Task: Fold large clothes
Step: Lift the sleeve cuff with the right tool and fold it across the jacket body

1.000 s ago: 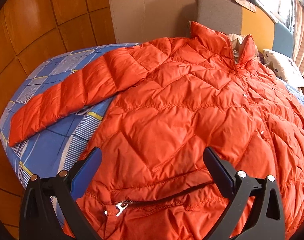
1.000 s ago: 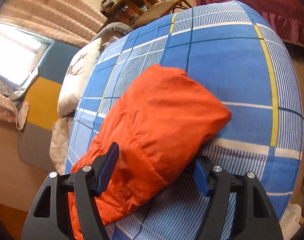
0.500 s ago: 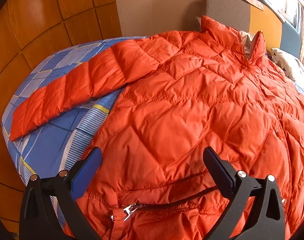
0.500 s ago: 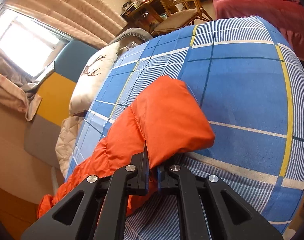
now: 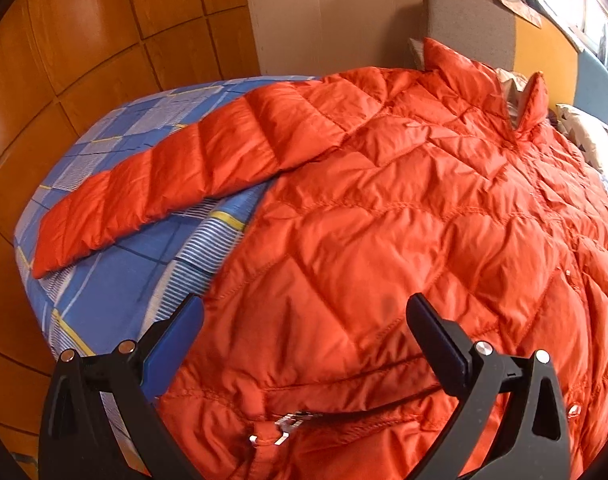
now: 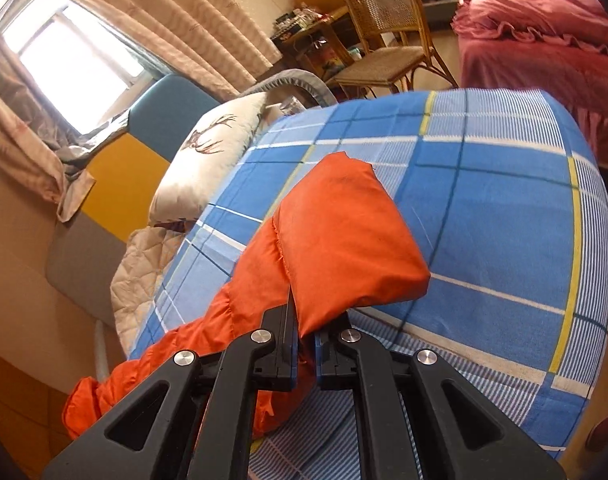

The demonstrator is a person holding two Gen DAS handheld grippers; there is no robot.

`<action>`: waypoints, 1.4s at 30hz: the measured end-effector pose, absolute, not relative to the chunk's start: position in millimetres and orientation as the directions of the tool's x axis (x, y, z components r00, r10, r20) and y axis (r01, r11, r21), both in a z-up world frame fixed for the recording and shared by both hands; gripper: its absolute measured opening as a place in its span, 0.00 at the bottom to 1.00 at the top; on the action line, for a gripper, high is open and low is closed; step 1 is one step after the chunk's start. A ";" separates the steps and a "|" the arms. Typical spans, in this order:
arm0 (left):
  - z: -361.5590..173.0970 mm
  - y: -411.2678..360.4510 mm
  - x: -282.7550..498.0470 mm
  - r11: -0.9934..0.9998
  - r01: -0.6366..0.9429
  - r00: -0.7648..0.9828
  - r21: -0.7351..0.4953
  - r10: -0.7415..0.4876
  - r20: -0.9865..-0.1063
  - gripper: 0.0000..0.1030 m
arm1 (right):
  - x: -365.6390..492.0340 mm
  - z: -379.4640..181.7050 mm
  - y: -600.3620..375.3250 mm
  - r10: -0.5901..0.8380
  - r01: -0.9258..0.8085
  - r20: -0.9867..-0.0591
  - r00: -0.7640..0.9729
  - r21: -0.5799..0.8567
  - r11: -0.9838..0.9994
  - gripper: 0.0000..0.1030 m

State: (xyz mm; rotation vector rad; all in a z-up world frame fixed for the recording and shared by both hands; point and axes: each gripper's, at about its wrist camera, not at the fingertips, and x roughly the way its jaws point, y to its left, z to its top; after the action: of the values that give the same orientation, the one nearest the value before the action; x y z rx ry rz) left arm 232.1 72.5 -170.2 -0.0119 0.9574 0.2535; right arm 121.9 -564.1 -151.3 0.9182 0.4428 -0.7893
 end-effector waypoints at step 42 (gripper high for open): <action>-175.8 131.8 226.7 0.945 -0.317 0.511 0.079 0.240 -0.825 0.98 | 384.7 -121.7 -175.3 -0.037 0.122 -0.677 0.735 0.079 0.989 0.05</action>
State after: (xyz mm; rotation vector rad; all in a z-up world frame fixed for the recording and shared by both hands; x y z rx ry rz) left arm 226.7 131.8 -175.8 -0.0855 0.9786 0.3356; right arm 384.7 -175.3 -121.7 0.1210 0.7399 -0.0877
